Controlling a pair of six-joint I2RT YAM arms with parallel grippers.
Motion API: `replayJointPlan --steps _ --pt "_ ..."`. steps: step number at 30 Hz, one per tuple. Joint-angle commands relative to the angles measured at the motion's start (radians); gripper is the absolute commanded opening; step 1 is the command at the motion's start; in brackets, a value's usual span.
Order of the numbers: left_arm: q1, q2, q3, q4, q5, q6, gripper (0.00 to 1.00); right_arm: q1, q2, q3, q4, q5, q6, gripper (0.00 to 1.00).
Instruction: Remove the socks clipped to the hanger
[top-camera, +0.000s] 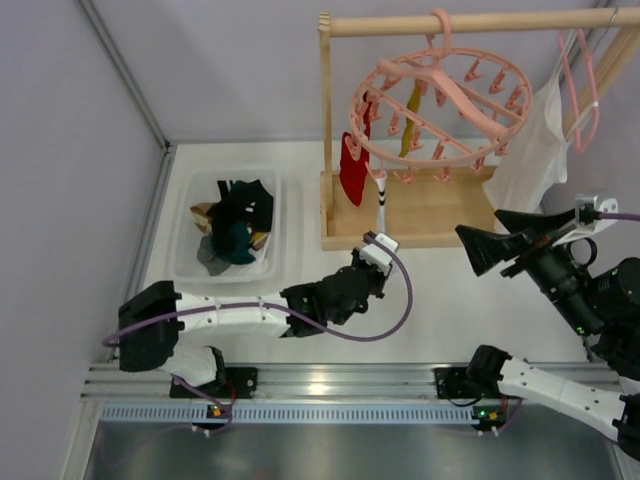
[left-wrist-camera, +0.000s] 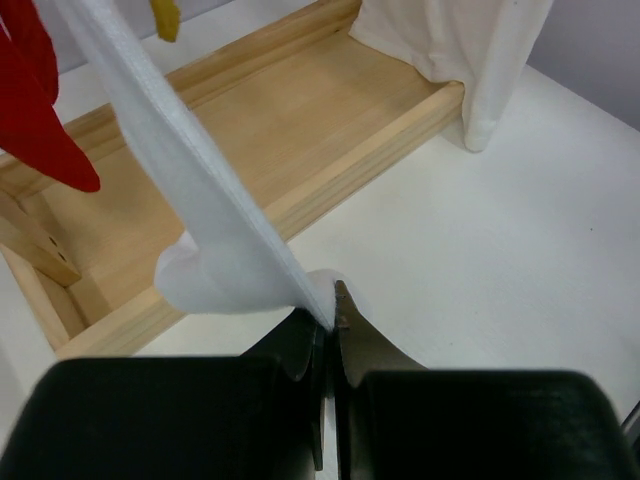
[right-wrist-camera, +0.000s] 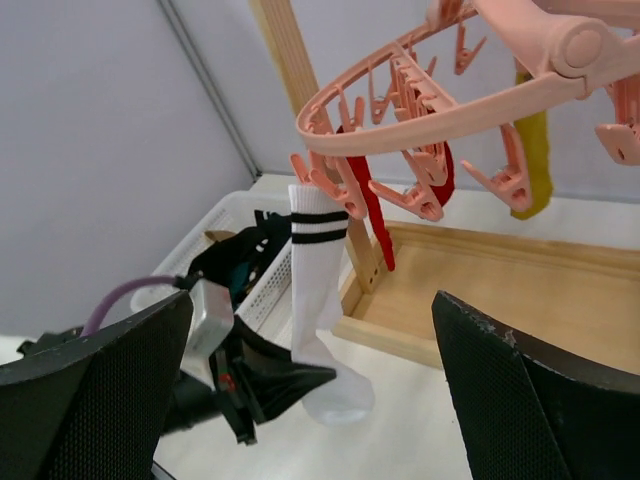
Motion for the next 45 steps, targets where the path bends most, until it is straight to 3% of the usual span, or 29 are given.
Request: replayJointPlan --steps 1,8,14,19,24,31,45 --pt "-0.076 0.069 0.097 0.052 -0.159 0.074 0.00 -0.009 0.111 0.108 -0.102 0.078 0.017 1.00" --pt "-0.150 0.172 0.177 0.052 -0.231 0.115 0.00 -0.010 0.318 0.261 -0.176 0.052 -0.018 0.99" --pt "-0.173 0.209 0.202 0.053 -0.254 0.115 0.00 -0.010 0.521 0.418 -0.256 0.077 -0.085 0.76" --pt "-0.186 0.226 0.216 0.052 -0.265 0.112 0.00 -0.012 0.649 0.502 -0.300 0.241 -0.127 0.69" --pt "-0.189 0.229 0.219 0.053 -0.260 0.109 0.00 -0.029 0.679 0.502 -0.312 0.279 -0.130 0.64" --pt "-0.192 0.227 0.220 0.054 -0.257 0.108 0.00 -0.162 0.673 0.444 -0.271 0.094 -0.133 0.60" --pt "-0.202 0.230 0.227 0.054 -0.259 0.112 0.00 -0.196 0.725 0.429 -0.190 0.036 -0.148 0.57"
